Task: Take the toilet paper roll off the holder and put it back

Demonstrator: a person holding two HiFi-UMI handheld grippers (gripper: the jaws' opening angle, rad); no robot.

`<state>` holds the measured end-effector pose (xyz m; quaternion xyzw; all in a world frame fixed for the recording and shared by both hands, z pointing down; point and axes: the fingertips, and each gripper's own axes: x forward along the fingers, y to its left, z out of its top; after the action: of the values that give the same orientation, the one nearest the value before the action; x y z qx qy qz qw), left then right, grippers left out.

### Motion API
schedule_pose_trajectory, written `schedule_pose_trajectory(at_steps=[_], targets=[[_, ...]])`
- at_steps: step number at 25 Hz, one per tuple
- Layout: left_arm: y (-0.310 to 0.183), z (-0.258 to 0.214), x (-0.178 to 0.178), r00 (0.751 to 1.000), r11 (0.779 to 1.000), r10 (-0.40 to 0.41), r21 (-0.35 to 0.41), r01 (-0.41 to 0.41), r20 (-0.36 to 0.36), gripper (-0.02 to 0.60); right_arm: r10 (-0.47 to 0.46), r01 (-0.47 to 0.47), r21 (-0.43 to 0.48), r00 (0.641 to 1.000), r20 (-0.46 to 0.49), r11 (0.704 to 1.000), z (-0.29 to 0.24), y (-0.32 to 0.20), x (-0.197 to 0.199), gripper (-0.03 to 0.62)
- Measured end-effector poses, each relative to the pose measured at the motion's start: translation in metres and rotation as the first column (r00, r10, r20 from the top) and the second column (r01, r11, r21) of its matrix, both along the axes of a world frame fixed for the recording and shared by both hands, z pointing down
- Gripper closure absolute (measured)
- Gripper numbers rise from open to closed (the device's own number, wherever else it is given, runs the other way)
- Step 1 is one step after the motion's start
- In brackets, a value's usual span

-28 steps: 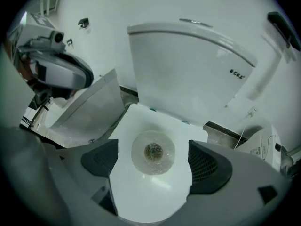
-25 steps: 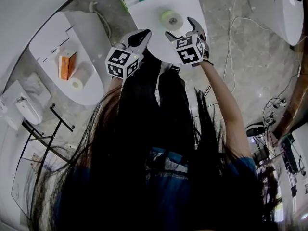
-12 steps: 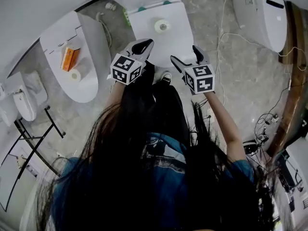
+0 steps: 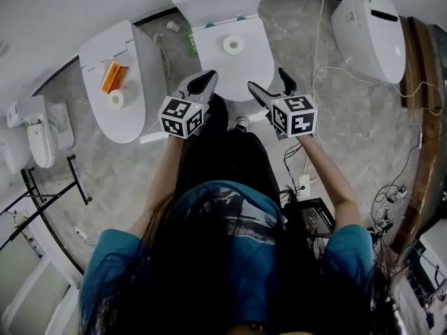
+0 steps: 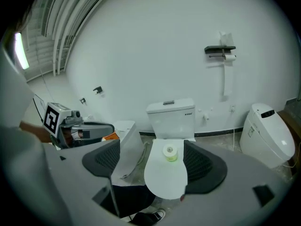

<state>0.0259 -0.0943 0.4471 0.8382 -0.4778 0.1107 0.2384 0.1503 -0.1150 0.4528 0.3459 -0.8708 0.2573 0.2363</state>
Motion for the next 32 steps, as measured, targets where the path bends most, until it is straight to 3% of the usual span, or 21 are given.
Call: schedule_pose_trajectory(at_steps=[8,17,20,22,25,28,32], targets=[[0.062,-0.02,0.019,0.999,1.0,0.009,0.004,-0.009,0.049,0.58,0.015,-0.013,-0.049,0.999,0.039,0.999,-0.009,0.05,0.004,0.157],[0.111,-0.032,0.004,0.999,1.0,0.03,0.001,-0.03,0.04,0.581,0.09,-0.073,-0.167,0.991,0.095,0.983,-0.005,0.1,0.002,0.161],[0.127,-0.036,-0.007,0.998,0.999,0.051,0.012,-0.051,0.035,0.581,0.092,-0.07,-0.167,0.988,0.125,0.984,-0.018,0.118,-0.013,0.172],[0.139,-0.04,-0.016,0.997,0.997,0.066,0.026,-0.067,0.027,0.58,0.102,-0.083,-0.147,0.986,0.128,0.986,-0.029,0.133,-0.024,0.21],[0.158,-0.05,-0.03,0.995,0.994,0.096,0.055,-0.096,0.013,0.581,0.146,-0.131,-0.122,0.981,0.125,0.984,-0.042,0.154,-0.038,0.37],[0.184,-0.06,-0.049,0.991,0.988,0.133,0.08,-0.133,0.006,0.581,0.201,-0.189,-0.106,0.973,0.117,0.976,-0.05,0.179,-0.055,0.489],[0.222,-0.064,-0.079,0.983,0.979,0.182,0.093,-0.182,0.01,0.58,0.236,-0.228,-0.089,0.966,0.101,0.97,-0.05,0.219,-0.085,0.531]])
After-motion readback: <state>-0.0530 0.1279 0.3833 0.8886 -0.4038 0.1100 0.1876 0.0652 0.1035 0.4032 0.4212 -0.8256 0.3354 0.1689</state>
